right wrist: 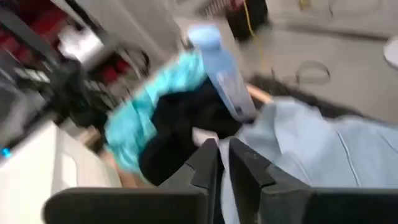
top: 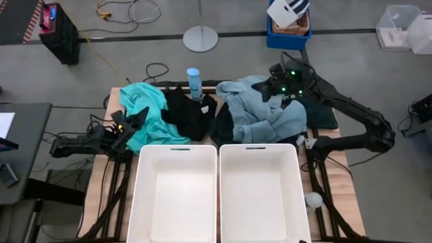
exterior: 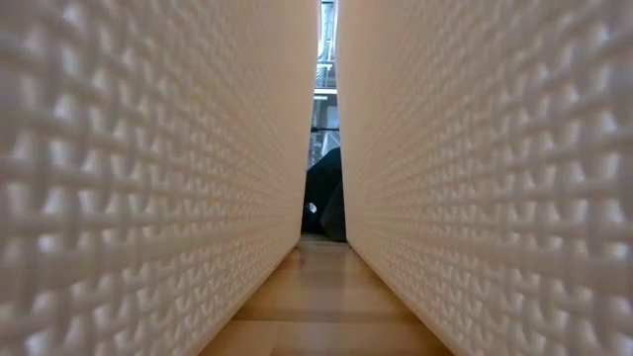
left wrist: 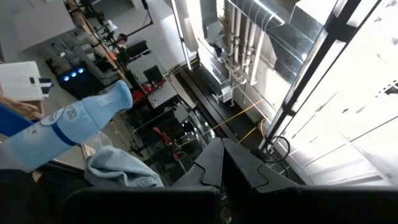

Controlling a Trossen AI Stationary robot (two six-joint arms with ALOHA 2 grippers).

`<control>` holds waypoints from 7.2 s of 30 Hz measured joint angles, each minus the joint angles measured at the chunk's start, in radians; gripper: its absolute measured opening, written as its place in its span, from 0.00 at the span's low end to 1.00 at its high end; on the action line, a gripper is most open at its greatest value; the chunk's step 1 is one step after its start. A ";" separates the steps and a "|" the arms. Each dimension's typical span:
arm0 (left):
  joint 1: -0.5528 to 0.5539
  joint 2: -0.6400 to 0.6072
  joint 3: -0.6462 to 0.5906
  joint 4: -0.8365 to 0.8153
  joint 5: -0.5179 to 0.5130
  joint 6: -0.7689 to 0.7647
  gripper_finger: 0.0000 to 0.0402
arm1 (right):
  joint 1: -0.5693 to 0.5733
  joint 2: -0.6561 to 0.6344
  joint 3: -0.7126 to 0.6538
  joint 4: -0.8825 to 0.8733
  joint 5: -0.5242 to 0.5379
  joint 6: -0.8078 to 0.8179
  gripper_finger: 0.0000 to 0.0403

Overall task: Sort clothes
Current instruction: Put the light blue pants into the right white bin

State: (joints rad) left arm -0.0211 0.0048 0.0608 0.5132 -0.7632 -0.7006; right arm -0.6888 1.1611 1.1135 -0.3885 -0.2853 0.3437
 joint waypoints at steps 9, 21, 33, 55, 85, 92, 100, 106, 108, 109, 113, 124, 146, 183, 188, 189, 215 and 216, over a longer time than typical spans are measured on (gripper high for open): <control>0.000 0.000 0.000 -0.001 -0.008 0.000 0.00 | 0.018 0.181 0.259 -0.562 0.143 -0.202 0.50; 0.001 0.000 0.000 -0.024 -0.008 0.000 0.00 | 0.105 0.342 0.301 -0.724 0.278 -0.274 0.66; 0.001 0.000 0.000 -0.032 -0.008 0.000 0.00 | 0.186 0.417 0.301 -0.764 0.486 -0.255 0.66; 0.000 0.000 0.001 -0.037 -0.008 -0.019 0.00 | 0.277 0.420 0.300 -0.849 0.532 -0.048 0.66; 0.000 0.000 0.001 -0.061 -0.001 -0.017 0.00 | 0.270 0.348 0.001 -0.593 0.521 -0.034 0.55; 0.000 0.000 0.001 -0.061 -0.001 -0.018 0.00 | 0.270 0.349 -0.019 -0.566 0.497 -0.030 0.26; 0.000 0.000 0.001 -0.085 -0.002 -0.020 0.00 | 0.314 0.318 -0.023 -0.513 0.471 -0.033 0.10; 0.000 0.000 0.001 -0.090 -0.002 -0.022 0.00 | 0.343 0.195 -0.023 -0.483 0.469 -0.001 0.10; 0.000 0.000 0.001 -0.091 -0.002 -0.022 0.00 | 0.346 0.140 -0.023 -0.473 0.469 0.002 0.10; 0.000 0.000 0.001 -0.090 -0.002 -0.022 0.00 | 0.346 0.111 -0.023 -0.467 0.468 0.008 0.10; 0.000 0.000 0.001 -0.090 -0.003 -0.022 0.00 | 0.342 -0.010 -0.023 -0.438 0.467 0.021 0.10; 0.000 0.000 0.001 -0.090 -0.004 -0.022 0.00 | 0.341 -0.303 -0.001 -0.257 0.421 0.096 0.10; 0.000 0.000 0.001 -0.088 -0.007 -0.198 0.00 | 0.518 -0.162 0.572 -0.186 0.392 -0.137 0.10; 0.000 0.002 0.001 -0.112 0.005 -0.175 0.00 | 0.959 0.227 1.242 0.032 0.361 -0.364 0.10; 0.000 0.002 0.001 -0.125 0.005 -0.175 0.00 | 1.115 0.251 1.242 -0.027 0.358 -0.432 0.10; 0.000 0.002 0.001 -0.131 0.005 -0.175 0.00 | 1.145 0.258 1.242 -0.047 0.355 -0.441 0.10; 0.000 0.002 0.001 -0.193 0.006 -0.174 0.00 | 1.447 0.503 1.242 -0.869 0.545 0.421 0.10; 0.000 0.002 0.001 -0.194 0.006 -0.173 0.00 | 1.454 0.513 1.242 -0.924 0.544 0.491 0.10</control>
State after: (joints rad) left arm -0.0208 0.0063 0.0616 0.3192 -0.7576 -0.8733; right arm 0.7650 1.6743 2.3550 -1.3121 0.2585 0.8344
